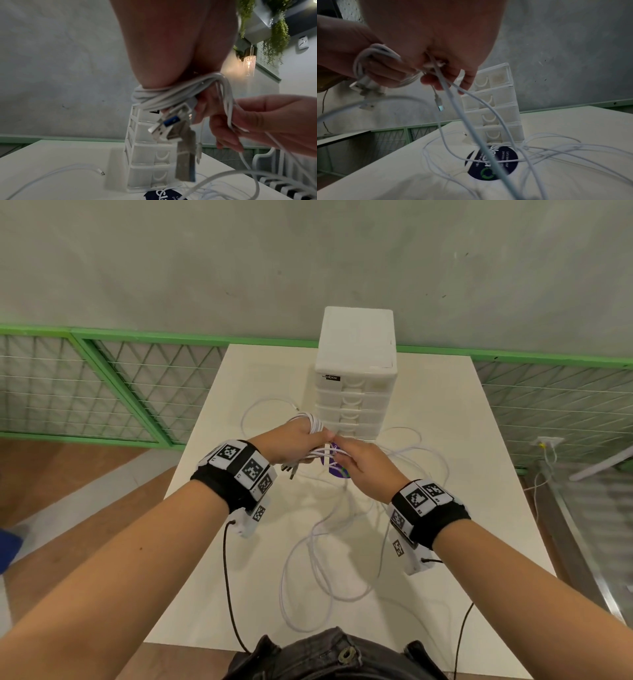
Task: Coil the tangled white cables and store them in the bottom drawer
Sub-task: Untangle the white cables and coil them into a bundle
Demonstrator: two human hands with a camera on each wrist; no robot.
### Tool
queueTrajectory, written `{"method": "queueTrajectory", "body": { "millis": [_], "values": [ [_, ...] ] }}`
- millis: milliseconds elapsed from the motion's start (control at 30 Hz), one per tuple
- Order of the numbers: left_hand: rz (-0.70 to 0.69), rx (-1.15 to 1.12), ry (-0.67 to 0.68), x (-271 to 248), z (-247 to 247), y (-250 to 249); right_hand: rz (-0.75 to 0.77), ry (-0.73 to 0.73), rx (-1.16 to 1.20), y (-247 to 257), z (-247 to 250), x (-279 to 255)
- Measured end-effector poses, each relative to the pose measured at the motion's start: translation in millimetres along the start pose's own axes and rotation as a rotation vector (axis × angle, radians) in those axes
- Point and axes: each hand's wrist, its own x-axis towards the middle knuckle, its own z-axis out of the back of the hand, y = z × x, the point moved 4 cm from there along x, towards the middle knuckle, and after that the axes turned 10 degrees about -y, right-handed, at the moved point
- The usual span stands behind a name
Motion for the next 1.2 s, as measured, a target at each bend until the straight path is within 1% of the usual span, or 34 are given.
{"method": "queueTrajectory", "body": {
  "millis": [67,167,300,367,467,500,567,667,767,833,933,1067,1200],
  "values": [
    [-0.013,0.018,-0.003,0.8,-0.1,-0.7,0.0,-0.015,-0.022,0.9,-3.2,2.3],
    [0.003,0.054,0.006,0.6,0.8,1.2,-0.091,0.078,0.037,5.8,-5.4,1.0],
    [0.046,-0.006,0.031,-5.6,-1.3,1.7,-0.081,0.157,0.022,10.2,-6.3,-3.8],
    [0.079,-0.071,0.061,-9.2,-5.0,-0.3,-0.094,0.127,-0.017,10.3,-8.3,-2.0],
    [0.132,-0.096,0.116,-18.8,-13.9,-9.6,-0.1,0.008,-0.074,10.2,-3.4,7.9],
    [0.141,-0.112,0.137,-22.5,-17.6,-12.5,-0.107,-0.012,-0.073,10.3,-0.6,11.2],
    [0.134,-0.089,0.187,-27.3,-22.8,-16.3,-0.103,0.002,-0.035,10.7,2.5,14.4],
    [0.112,0.045,0.231,-28.2,-22.4,-14.7,-0.045,0.038,0.016,15.0,3.0,14.2],
    [0.149,0.087,0.198,-28.2,-17.9,-11.2,-0.062,0.031,-0.027,16.0,1.4,15.7],
    [0.14,0.123,0.16,-28.5,-15.8,-10.9,-0.044,0.029,-0.105,16.8,0.9,17.0],
    [0.119,0.15,0.097,-29.5,-13.9,-12.0,-0.006,0.018,-0.126,17.1,4.2,17.5],
    [0.067,0.214,0.087,-31.6,-16.1,-13.8,0.06,-0.044,-0.127,18.2,11.4,16.7],
    [-0.018,0.201,-0.008,-30.6,-16.6,-21.0,0.098,-0.102,-0.121,21.5,19.4,20.0]
  ]
}}
